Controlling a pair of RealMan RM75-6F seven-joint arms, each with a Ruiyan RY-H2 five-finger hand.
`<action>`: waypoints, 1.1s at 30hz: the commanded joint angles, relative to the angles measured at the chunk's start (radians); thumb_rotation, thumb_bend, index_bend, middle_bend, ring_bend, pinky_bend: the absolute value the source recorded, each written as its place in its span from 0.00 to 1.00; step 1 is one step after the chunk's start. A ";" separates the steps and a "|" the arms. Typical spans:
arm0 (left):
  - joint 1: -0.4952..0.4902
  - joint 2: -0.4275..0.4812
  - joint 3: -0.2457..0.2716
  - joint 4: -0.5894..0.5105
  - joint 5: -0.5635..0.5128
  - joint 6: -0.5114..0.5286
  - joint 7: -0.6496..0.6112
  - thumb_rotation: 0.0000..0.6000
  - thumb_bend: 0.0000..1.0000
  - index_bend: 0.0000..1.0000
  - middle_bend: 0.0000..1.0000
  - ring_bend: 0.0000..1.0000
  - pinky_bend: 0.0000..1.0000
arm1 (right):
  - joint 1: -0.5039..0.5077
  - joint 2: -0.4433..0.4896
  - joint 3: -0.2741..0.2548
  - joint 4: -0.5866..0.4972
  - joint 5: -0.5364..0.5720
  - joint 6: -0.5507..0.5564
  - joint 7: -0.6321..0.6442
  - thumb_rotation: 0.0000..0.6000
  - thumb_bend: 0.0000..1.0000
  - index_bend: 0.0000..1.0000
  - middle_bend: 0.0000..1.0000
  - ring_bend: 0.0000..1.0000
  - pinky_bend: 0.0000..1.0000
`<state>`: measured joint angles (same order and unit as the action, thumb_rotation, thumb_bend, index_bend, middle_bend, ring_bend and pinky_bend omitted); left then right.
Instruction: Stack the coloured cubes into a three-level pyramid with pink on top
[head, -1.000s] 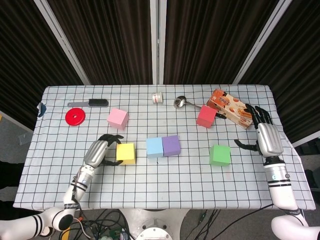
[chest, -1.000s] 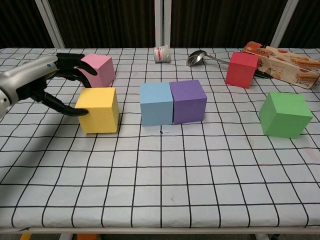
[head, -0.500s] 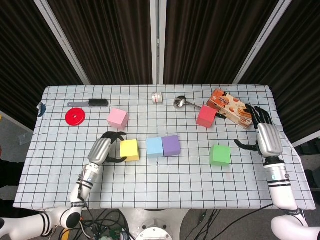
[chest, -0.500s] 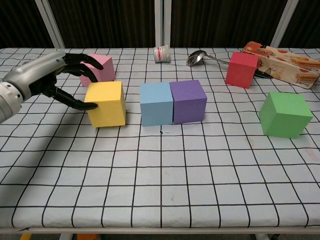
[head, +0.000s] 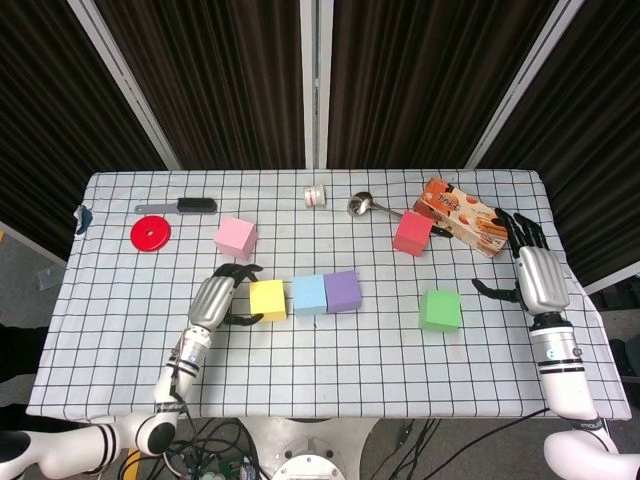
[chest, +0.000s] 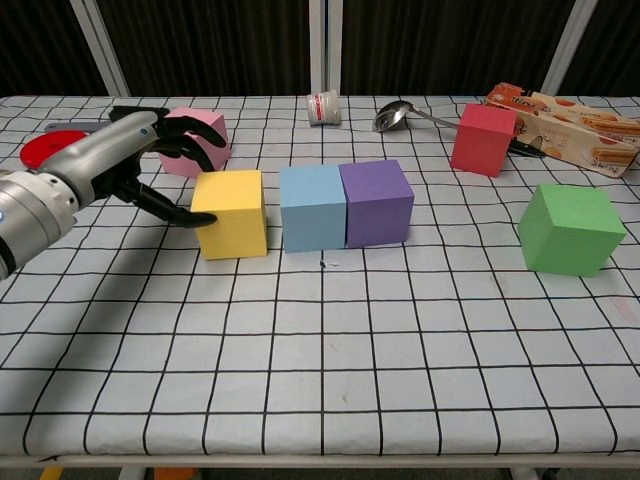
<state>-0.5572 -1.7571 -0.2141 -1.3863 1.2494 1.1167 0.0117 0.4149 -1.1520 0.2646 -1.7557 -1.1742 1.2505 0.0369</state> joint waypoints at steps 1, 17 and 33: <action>-0.002 -0.007 0.000 0.006 -0.001 0.004 0.006 1.00 0.22 0.24 0.52 0.21 0.15 | -0.001 0.000 0.000 0.002 0.000 -0.003 0.001 1.00 0.08 0.00 0.16 0.00 0.00; -0.009 -0.020 -0.011 0.011 -0.011 0.007 0.006 1.00 0.22 0.24 0.52 0.21 0.15 | -0.003 0.006 0.007 -0.001 0.012 -0.018 -0.001 1.00 0.08 0.00 0.16 0.00 0.00; -0.029 -0.047 -0.019 0.036 -0.018 -0.004 0.011 1.00 0.22 0.24 0.52 0.21 0.15 | -0.006 0.002 0.005 0.009 0.023 -0.026 -0.015 1.00 0.08 0.00 0.16 0.00 0.00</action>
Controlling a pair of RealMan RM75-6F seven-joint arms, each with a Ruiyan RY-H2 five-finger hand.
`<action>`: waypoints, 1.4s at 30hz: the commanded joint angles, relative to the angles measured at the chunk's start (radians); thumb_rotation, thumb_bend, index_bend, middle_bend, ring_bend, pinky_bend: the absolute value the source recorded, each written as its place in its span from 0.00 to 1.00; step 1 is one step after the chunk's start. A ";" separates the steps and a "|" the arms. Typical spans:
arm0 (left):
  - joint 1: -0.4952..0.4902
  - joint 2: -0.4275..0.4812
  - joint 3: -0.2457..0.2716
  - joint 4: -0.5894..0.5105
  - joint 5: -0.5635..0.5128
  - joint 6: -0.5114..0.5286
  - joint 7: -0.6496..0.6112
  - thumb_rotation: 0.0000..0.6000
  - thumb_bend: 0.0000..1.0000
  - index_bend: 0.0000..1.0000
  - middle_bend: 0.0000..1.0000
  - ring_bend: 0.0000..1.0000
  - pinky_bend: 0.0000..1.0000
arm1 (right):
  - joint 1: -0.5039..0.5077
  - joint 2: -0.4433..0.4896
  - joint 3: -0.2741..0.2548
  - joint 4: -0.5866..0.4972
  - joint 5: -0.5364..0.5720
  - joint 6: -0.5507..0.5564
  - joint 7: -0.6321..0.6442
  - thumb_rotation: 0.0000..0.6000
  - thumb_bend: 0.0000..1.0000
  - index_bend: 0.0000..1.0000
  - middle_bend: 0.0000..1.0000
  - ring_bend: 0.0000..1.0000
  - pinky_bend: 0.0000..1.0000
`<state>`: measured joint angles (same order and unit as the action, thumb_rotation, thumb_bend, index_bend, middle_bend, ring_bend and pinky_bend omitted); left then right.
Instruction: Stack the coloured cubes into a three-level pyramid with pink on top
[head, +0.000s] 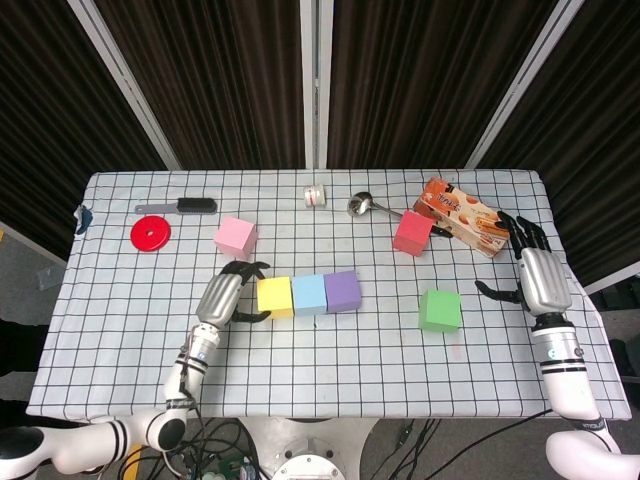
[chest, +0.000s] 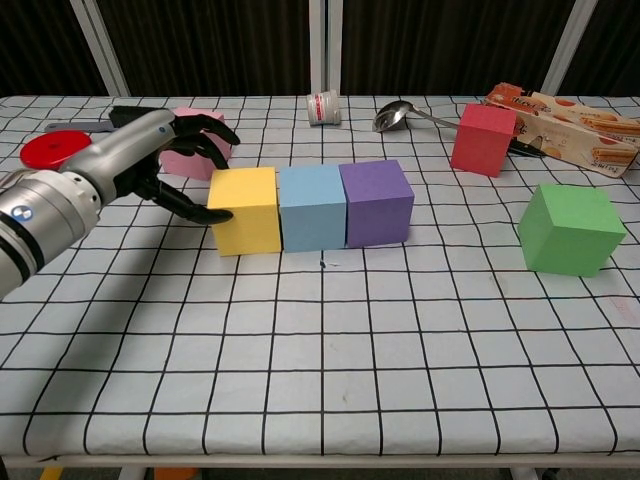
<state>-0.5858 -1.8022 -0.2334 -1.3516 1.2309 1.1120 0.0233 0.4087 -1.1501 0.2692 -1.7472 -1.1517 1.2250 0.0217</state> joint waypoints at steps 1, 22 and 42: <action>0.000 -0.002 0.001 0.002 0.000 0.001 -0.002 1.00 0.22 0.24 0.52 0.21 0.15 | 0.000 0.000 0.001 0.000 0.000 -0.001 -0.001 1.00 0.08 0.00 0.16 0.00 0.00; -0.005 -0.019 0.005 0.013 0.002 -0.002 -0.009 1.00 0.21 0.21 0.43 0.21 0.15 | -0.003 -0.004 -0.003 0.005 -0.004 -0.009 0.003 1.00 0.08 0.00 0.16 0.00 0.00; -0.005 -0.002 0.016 -0.003 0.006 -0.023 -0.034 1.00 0.13 0.14 0.14 0.18 0.13 | -0.008 -0.003 -0.006 0.007 -0.003 -0.014 0.004 1.00 0.08 0.00 0.16 0.00 0.00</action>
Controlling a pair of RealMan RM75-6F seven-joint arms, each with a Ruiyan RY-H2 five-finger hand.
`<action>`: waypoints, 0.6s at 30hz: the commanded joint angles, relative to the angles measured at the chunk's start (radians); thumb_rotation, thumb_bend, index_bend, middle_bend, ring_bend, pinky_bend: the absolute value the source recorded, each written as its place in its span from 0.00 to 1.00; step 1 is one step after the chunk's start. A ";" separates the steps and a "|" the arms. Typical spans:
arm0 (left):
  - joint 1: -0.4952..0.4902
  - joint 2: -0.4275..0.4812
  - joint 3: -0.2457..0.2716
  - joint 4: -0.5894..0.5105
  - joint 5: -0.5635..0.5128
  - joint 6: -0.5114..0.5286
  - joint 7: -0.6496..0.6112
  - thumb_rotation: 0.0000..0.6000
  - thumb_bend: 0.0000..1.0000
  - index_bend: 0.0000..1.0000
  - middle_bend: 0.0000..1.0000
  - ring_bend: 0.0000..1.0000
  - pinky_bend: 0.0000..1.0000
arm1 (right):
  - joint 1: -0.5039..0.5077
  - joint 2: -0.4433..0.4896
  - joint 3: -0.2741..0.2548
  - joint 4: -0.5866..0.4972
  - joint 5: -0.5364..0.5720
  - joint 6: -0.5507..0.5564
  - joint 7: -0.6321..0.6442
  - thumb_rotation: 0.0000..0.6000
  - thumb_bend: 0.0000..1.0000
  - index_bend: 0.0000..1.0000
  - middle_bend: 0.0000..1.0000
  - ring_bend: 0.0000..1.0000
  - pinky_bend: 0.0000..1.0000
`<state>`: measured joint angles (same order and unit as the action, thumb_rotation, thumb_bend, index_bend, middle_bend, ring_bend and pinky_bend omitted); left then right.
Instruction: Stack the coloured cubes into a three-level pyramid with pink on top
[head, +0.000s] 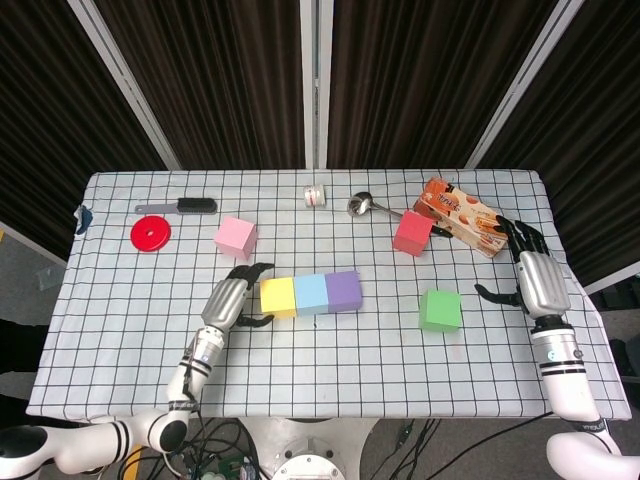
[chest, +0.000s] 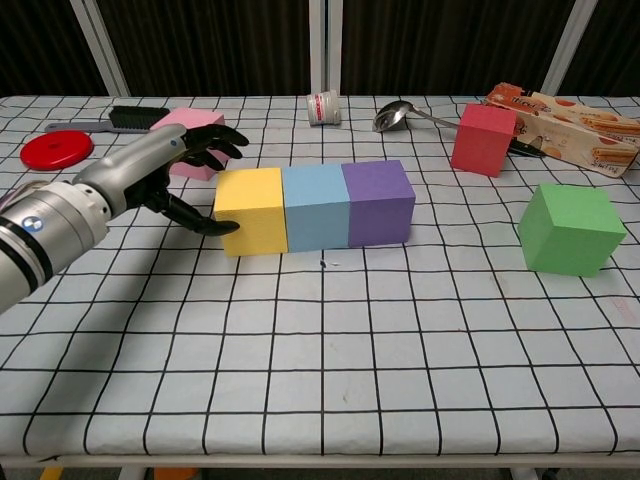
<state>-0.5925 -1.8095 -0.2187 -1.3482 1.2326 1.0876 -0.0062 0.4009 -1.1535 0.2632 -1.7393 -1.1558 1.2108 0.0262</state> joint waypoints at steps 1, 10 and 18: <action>0.003 0.010 0.004 -0.013 0.007 0.001 -0.006 1.00 0.13 0.14 0.14 0.17 0.13 | 0.000 0.001 0.000 -0.002 0.001 0.000 -0.001 1.00 0.08 0.00 0.16 0.00 0.00; 0.078 0.142 0.066 -0.151 0.019 0.049 0.024 1.00 0.09 0.12 0.13 0.11 0.12 | 0.005 0.026 -0.013 -0.039 0.019 -0.015 -0.073 1.00 0.08 0.00 0.17 0.00 0.00; 0.189 0.375 0.127 -0.221 0.034 0.117 -0.020 1.00 0.09 0.12 0.13 0.06 0.10 | 0.009 0.007 -0.059 -0.072 0.094 -0.043 -0.202 1.00 0.06 0.00 0.19 0.00 0.00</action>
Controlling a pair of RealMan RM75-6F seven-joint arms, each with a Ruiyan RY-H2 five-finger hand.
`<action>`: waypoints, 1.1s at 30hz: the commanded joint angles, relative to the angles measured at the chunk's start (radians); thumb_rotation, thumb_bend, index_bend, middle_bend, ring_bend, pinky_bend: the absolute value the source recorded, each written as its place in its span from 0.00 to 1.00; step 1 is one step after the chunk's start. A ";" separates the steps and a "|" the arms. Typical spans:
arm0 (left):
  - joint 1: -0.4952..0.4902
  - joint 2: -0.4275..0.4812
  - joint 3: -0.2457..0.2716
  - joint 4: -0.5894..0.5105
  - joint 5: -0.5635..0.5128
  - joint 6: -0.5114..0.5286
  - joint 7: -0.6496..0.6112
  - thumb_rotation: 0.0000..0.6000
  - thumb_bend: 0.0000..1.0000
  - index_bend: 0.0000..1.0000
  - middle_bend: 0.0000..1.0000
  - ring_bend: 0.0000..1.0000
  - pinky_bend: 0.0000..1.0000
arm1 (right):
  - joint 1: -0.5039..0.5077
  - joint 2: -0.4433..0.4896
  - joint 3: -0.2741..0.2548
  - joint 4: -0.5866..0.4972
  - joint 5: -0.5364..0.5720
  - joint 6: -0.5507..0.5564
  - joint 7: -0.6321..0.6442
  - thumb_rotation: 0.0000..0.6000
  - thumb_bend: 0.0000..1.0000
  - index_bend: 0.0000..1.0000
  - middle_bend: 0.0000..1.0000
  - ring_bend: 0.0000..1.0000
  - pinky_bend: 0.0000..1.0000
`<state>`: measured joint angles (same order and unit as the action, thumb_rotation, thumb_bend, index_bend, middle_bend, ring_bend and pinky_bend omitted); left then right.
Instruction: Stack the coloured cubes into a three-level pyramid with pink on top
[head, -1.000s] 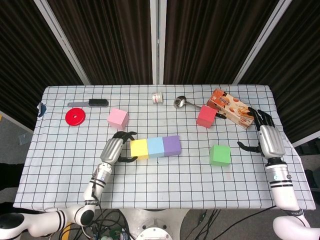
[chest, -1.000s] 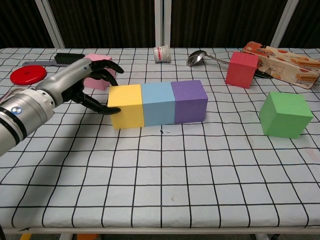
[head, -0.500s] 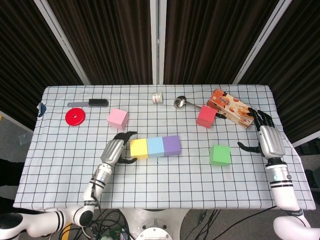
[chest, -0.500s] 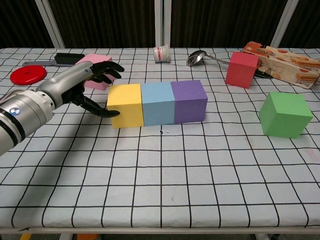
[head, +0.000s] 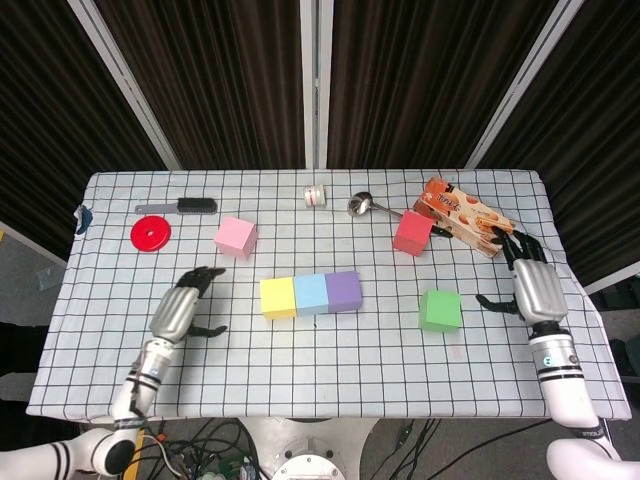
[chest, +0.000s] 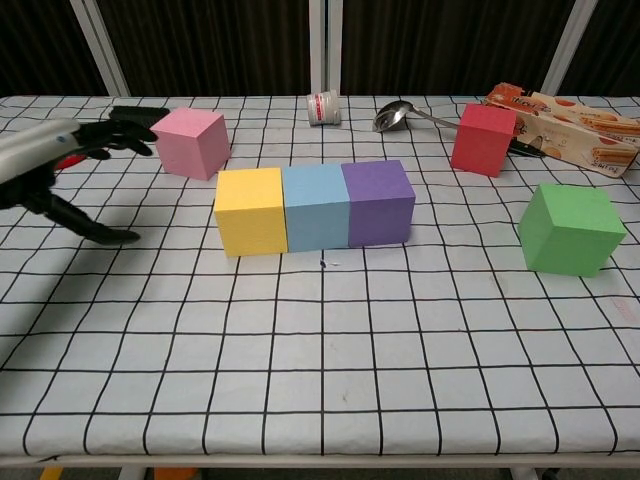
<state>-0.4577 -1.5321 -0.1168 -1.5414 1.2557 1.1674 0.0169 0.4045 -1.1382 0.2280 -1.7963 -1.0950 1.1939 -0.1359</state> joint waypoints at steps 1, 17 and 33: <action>0.065 0.120 0.026 -0.027 0.015 0.044 -0.062 1.00 0.09 0.12 0.13 0.06 0.09 | 0.007 -0.010 -0.030 -0.021 0.043 -0.036 -0.050 1.00 0.06 0.00 0.19 0.00 0.00; 0.164 0.215 0.027 0.027 0.025 0.092 -0.245 1.00 0.09 0.12 0.12 0.06 0.09 | 0.043 -0.136 -0.081 0.000 0.141 -0.067 -0.187 1.00 0.06 0.00 0.19 0.00 0.00; 0.187 0.201 0.018 0.064 0.039 0.085 -0.287 1.00 0.09 0.12 0.12 0.06 0.09 | 0.089 -0.221 -0.067 0.062 0.163 -0.052 -0.245 1.00 0.15 0.00 0.46 0.04 0.00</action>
<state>-0.2707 -1.3309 -0.0985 -1.4778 1.2942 1.2523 -0.2702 0.4943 -1.3579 0.1610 -1.7347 -0.9279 1.1385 -0.3831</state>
